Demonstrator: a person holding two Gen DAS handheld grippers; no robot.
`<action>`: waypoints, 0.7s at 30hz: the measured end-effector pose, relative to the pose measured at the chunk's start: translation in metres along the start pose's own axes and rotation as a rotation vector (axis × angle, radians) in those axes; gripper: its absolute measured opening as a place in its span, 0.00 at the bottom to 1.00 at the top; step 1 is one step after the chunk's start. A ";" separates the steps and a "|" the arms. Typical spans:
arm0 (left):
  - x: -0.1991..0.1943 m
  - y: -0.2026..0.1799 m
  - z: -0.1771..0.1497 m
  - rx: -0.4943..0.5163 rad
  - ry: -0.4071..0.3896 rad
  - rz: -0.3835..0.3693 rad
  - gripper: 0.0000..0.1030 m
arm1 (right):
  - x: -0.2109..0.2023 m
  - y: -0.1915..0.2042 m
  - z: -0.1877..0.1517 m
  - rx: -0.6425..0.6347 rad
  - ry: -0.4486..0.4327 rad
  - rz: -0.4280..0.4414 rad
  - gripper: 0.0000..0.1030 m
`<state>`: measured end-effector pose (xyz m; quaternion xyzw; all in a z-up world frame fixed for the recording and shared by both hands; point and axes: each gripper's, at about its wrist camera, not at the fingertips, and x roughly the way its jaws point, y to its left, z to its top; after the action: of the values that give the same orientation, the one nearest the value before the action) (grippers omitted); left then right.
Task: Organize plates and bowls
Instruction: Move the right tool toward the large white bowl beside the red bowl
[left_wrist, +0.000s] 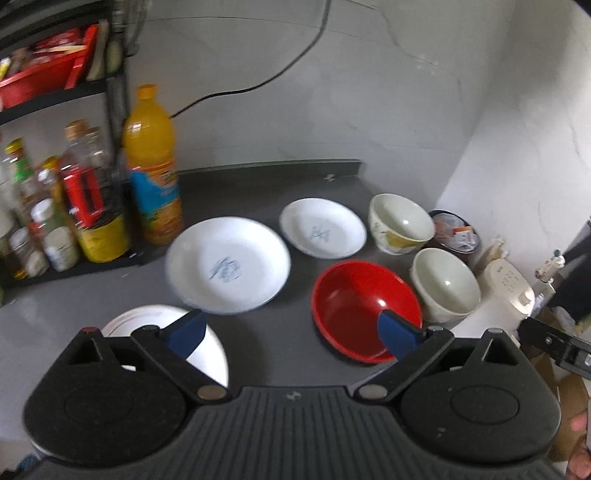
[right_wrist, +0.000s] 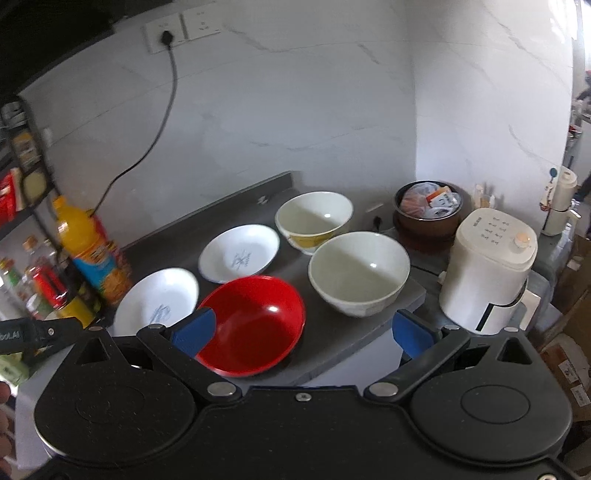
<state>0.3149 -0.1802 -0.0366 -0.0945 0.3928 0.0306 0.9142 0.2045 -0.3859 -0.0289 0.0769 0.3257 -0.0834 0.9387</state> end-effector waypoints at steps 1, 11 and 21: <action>0.007 -0.001 0.005 0.012 0.002 -0.014 0.96 | 0.005 0.001 0.001 0.005 -0.006 -0.008 0.98; 0.079 -0.027 0.022 0.092 0.062 -0.133 0.85 | 0.056 -0.019 0.010 0.087 -0.012 -0.082 0.82; 0.139 -0.061 0.030 0.118 0.086 -0.187 0.71 | 0.115 -0.054 0.010 0.094 0.039 -0.131 0.66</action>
<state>0.4400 -0.2365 -0.1084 -0.0779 0.4225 -0.0821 0.8993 0.2889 -0.4525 -0.0979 0.1009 0.3439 -0.1585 0.9200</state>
